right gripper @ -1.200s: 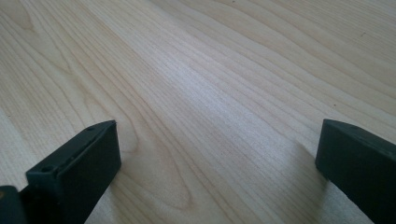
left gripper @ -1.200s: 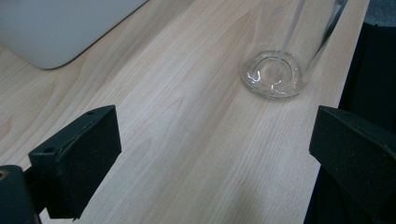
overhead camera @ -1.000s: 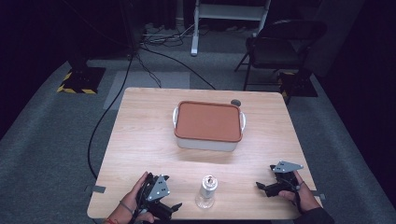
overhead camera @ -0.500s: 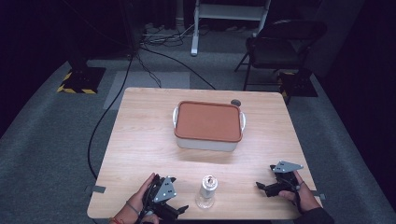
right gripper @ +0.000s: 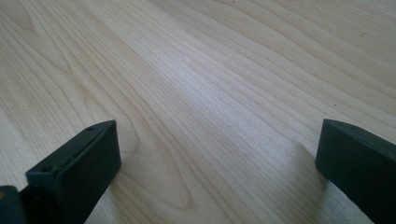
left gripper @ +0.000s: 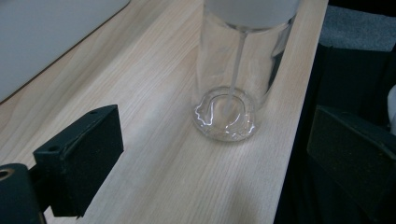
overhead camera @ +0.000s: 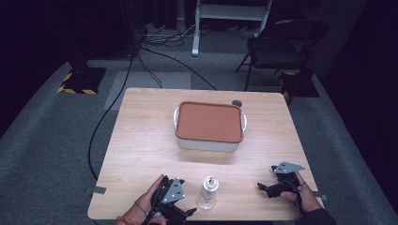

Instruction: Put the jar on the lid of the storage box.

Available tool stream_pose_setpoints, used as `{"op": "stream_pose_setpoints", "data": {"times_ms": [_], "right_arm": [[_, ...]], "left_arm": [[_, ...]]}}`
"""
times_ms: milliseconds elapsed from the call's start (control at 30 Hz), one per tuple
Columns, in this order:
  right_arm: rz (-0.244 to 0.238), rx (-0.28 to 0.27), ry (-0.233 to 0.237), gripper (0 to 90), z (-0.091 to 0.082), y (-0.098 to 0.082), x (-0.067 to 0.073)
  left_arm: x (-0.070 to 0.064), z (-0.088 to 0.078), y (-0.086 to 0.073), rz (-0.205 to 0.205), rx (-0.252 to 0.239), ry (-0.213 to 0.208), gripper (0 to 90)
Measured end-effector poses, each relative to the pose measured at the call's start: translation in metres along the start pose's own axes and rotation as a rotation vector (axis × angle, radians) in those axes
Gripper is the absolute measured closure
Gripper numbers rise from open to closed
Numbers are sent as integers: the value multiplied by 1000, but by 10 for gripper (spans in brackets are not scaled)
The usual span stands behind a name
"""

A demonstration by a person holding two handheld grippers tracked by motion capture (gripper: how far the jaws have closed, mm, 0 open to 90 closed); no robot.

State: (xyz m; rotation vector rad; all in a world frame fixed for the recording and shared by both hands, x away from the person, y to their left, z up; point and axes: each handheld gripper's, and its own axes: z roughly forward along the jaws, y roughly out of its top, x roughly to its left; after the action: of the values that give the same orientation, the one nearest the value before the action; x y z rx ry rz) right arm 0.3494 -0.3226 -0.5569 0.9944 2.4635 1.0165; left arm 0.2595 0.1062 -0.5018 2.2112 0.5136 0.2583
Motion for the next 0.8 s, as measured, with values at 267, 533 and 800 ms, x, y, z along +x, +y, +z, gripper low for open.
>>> {"op": "stream_pose_setpoints", "data": {"times_ms": [267, 533, 800], "right_arm": [[0, 0, 0, 0, 0, 0, 0], [0, 0, 0, 0, 0, 0, 0], [0, 0, 0, 0, 0, 0, 0]], "left_arm": [[-5, 6, 10, 16, -8, -20, 35], [-8, 14, 18, 5, -10, -31, 35], [-10, 22, 23, 11, 0, -44, 35]]}}
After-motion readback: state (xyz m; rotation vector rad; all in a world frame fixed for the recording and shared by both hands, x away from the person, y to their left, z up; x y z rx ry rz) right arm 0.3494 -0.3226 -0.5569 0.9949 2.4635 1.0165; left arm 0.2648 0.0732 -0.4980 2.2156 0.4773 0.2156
